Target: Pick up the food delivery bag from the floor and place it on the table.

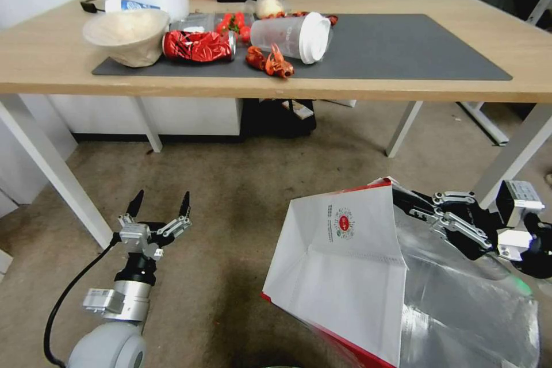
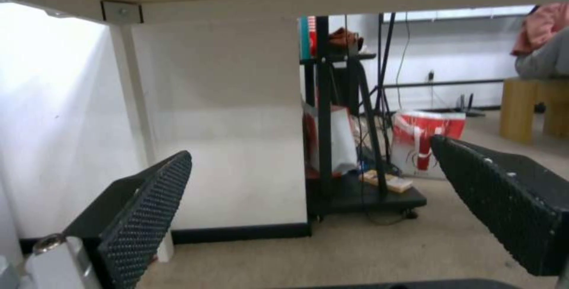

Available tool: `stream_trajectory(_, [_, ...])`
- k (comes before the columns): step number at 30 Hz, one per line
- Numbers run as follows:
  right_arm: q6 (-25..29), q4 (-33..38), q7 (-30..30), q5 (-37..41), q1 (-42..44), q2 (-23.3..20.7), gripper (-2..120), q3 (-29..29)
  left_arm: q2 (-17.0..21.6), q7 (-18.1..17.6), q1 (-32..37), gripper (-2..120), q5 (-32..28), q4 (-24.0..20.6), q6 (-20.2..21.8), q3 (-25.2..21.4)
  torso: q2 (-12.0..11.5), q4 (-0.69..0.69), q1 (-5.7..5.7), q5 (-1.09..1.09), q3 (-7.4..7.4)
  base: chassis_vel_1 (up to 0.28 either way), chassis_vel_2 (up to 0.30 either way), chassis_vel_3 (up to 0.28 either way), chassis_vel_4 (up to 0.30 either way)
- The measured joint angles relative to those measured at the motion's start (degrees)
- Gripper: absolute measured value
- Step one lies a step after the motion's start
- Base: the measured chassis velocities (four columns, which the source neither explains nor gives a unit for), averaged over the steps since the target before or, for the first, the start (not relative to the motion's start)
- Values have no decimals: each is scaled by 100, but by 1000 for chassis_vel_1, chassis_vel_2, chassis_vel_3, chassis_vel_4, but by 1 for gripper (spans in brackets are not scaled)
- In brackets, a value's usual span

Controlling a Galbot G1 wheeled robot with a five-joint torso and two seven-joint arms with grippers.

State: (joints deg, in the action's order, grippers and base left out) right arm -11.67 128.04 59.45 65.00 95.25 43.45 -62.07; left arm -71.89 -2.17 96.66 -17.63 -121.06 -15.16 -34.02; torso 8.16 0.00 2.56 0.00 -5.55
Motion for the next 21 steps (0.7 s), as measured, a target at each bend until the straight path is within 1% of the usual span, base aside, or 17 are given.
stream_trajectory(3, [3, 2, 0, -3, 2, 5, 0, 0, -1, -60, 49, 100, 87, -88, 153, -10, 57, 0, 6, 0, -49, 0, 0, 0, 0])
stream_trajectory(5, [6, 5, 0, -6, 11, 8, 0, 0, 0, -143, 101, 100, 217, -237, 392, -40, 128, 0, 20, 0, -108, 0, 0, 0, 0])
stream_trajectory(6, [6, 5, 0, -6, 11, 8, 0, 0, 0, -143, 101, 100, 217, -237, 392, -40, 128, 0, 20, 0, -108, 0, 0, 0, 0])
stream_trajectory(8, [7, 5, 1, -8, 15, 11, 0, 0, 4, -197, 126, 100, 294, -335, 568, -66, 179, 0, 30, 1, -148, 0, 0, 0, 0])
stream_trajectory(9, [7, 5, 1, -8, 15, 11, 0, 0, 4, -197, 126, 100, 294, -335, 568, -66, 179, 0, 30, 1, -148, 0, 0, 0, 0])
stream_trajectory(11, [7, -8, 36, -8, 20, 18, 0, 0, 15, -238, 153, 100, 353, -428, 717, -90, 255, 0, 49, 0, -207, 0, 0, 0, 0])
stream_trajectory(15, [7, -16, 59, -8, 23, 22, 0, 0, 21, -253, 165, 100, 353, -457, 732, -96, 323, 0, 64, 0, -260, 0, 0, 0, 0])
stream_trajectory(17, [7, -25, 67, -7, 11, 19, 0, 1, 22, -340, 173, 100, 350, -472, 761, -81, 403, 0, 80, 0, -324, 0, 0, 0, 0])
stream_trajectory(18, [7, -25, 67, -7, 11, 19, 0, 1, 22, -340, 173, 100, 350, -472, 761, -81, 403, 0, 80, 0, -324, 0, 0, 0, 0])
stream_trajectory(21, [7, -37, 71, -2, -5, 6, 0, 7, 23, -359, 170, 100, 349, -455, 763, -88, 497, 0, 102, 0, -396, 0, 0, 0, 0])
